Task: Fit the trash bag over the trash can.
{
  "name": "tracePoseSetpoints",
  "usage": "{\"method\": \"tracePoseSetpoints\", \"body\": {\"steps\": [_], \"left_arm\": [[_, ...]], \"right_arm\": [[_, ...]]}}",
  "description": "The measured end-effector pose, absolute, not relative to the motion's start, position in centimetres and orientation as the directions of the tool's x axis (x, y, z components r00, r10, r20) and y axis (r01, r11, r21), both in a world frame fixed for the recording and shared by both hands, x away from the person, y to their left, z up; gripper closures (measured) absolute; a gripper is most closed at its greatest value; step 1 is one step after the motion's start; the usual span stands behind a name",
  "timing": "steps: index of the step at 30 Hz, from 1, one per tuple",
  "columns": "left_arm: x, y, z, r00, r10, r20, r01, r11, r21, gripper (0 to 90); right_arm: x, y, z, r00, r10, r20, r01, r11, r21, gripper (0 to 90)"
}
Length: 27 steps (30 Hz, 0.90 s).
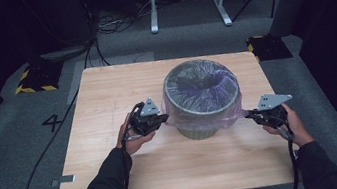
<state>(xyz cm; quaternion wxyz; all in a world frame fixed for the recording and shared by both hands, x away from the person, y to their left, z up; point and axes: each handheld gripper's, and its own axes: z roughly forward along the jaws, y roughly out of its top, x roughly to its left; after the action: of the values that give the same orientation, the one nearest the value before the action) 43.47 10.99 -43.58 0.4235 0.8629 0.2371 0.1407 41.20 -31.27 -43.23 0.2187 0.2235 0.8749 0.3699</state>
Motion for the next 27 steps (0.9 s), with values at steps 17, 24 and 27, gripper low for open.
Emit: {"method": "tracePoseSetpoints", "body": {"steps": [17,24,27], "left_arm": [[44.8,10.5,-46.6,0.837,0.546,0.026,0.354,-0.577,0.735,86.8],[45.1,10.7,-47.2,0.83,0.557,0.02,0.366,-0.571,0.735,86.6],[45.2,11.1,-47.4,0.823,0.568,0.014,0.376,-0.562,0.736,86.5]], "right_arm": [[44.3,-29.3,-47.4,-0.821,0.553,-0.141,0.338,0.67,0.661,90.0],[44.9,-29.5,-48.3,-0.801,0.591,-0.099,0.368,0.616,0.696,90.0],[45.1,-30.0,-48.6,-0.79,0.61,-0.064,0.385,0.575,0.722,90.0]]}}
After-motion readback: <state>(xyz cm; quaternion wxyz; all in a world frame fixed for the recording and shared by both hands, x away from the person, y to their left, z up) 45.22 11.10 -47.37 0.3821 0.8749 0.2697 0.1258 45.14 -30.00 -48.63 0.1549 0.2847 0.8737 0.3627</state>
